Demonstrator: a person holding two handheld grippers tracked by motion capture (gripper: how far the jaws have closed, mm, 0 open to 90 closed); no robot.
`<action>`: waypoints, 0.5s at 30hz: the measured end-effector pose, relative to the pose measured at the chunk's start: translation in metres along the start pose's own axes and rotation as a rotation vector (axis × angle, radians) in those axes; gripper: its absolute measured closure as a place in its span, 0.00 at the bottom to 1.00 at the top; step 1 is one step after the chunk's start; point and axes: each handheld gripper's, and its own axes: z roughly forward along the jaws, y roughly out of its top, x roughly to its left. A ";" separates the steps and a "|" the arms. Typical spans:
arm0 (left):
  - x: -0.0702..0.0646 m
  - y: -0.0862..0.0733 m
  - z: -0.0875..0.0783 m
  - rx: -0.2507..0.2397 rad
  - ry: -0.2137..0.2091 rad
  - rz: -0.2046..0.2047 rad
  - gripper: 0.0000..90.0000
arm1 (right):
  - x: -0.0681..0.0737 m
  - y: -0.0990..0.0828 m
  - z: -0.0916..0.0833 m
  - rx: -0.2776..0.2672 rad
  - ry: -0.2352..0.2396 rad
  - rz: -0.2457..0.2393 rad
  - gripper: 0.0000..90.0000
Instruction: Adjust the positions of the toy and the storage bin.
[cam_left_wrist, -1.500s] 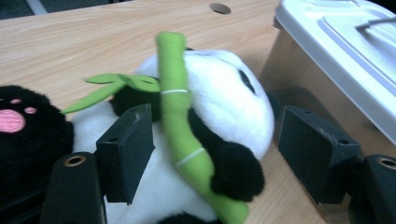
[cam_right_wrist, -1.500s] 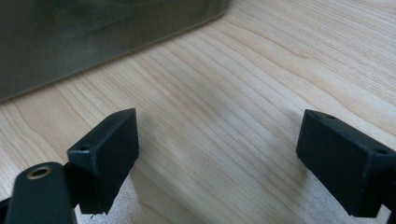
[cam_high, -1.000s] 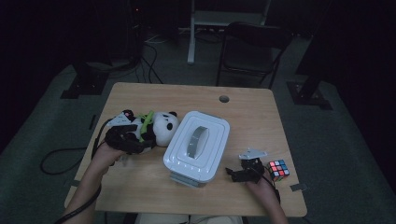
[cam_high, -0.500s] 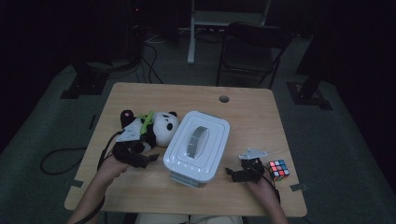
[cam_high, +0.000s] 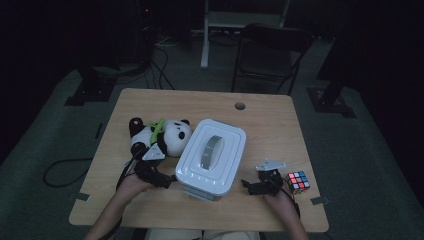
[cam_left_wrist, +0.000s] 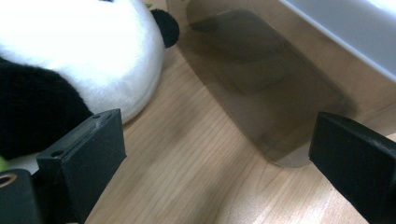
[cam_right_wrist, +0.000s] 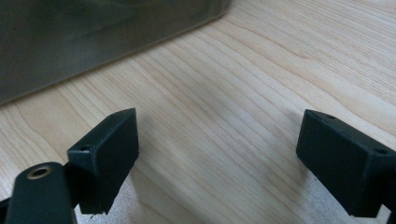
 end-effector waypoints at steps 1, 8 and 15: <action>-0.001 0.000 0.000 -0.002 -0.001 -0.002 0.05 | 0.000 0.000 0.000 0.000 0.000 0.000 0.14; -0.008 0.001 0.007 -0.009 -0.015 -0.007 0.05 | 0.000 0.000 0.000 -0.001 0.000 -0.001 0.14; -0.012 0.003 0.015 -0.015 -0.033 -0.007 0.05 | 0.000 0.000 0.000 -0.001 0.001 0.000 0.14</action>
